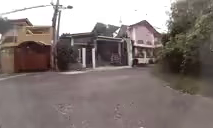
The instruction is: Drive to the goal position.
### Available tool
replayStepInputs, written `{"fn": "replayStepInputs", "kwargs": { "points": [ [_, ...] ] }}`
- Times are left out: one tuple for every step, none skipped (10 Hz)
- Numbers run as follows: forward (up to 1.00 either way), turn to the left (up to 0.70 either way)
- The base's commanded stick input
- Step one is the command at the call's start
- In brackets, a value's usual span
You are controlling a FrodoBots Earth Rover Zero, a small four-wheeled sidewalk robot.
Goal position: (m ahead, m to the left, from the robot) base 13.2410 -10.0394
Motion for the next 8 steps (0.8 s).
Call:
{"fn": "replayStepInputs", "kwargs": {
  "points": [
    [1.00, -0.40],
    [1.00, -0.09],
    [1.00, -0.02],
    [1.00, 0.00],
    [1.00, 0.00],
    [1.00, 0.00],
    [1.00, 0.00],
    [1.00, 0.00]
  ]
}}
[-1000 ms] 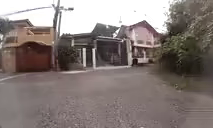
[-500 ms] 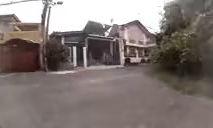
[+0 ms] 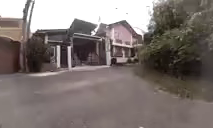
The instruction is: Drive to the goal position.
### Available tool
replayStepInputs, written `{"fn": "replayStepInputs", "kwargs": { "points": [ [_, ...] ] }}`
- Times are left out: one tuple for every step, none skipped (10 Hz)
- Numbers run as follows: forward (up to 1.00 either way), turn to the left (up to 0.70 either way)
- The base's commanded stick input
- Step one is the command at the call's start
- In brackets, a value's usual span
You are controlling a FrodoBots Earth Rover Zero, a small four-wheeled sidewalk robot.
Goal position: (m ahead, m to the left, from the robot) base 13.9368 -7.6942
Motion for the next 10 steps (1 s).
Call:
{"fn": "replayStepInputs", "kwargs": {
  "points": [
    [1.00, 0.00],
    [1.00, 0.00],
    [1.00, 0.00],
    [1.00, 0.00],
    [1.00, 0.00],
    [1.00, 0.00],
    [1.00, 0.00],
    [1.00, 0.00],
    [1.00, 0.00],
    [1.00, 0.00]
  ]
}}
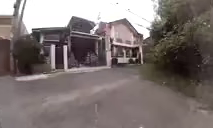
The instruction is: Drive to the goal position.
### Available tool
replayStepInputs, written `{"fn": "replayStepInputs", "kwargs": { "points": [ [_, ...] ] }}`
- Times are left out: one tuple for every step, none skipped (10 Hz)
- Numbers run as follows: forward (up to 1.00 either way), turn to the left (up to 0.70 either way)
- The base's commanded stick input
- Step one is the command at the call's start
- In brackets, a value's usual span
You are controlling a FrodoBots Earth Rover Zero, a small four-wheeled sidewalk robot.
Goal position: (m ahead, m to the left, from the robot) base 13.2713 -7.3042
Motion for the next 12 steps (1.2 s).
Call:
{"fn": "replayStepInputs", "kwargs": {
  "points": [
    [1.00, 0.00],
    [1.00, 0.00],
    [1.00, 0.00],
    [1.00, 0.00],
    [1.00, -0.17],
    [1.00, -0.32],
    [1.00, -0.39],
    [1.00, -0.31],
    [1.00, -0.16],
    [1.00, 0.00],
    [1.00, 0.00],
    [1.00, 0.00]
  ]
}}
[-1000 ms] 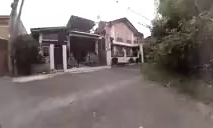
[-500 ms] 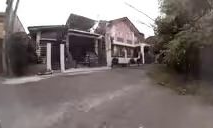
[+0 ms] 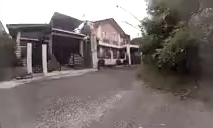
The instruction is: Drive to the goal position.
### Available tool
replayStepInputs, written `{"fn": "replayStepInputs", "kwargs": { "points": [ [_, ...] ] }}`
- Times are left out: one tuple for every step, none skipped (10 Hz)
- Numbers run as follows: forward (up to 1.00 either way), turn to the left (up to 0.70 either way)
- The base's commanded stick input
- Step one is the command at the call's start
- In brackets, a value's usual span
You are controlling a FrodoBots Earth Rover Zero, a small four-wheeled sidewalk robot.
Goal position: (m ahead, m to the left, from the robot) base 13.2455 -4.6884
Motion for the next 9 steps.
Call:
{"fn": "replayStepInputs", "kwargs": {
  "points": [
    [1.00, 0.00],
    [1.00, 0.00],
    [1.00, 0.00],
    [1.00, 0.00],
    [1.00, 0.00],
    [1.00, 0.00],
    [1.00, 0.00],
    [1.00, 0.00],
    [1.00, 0.00]
  ]
}}
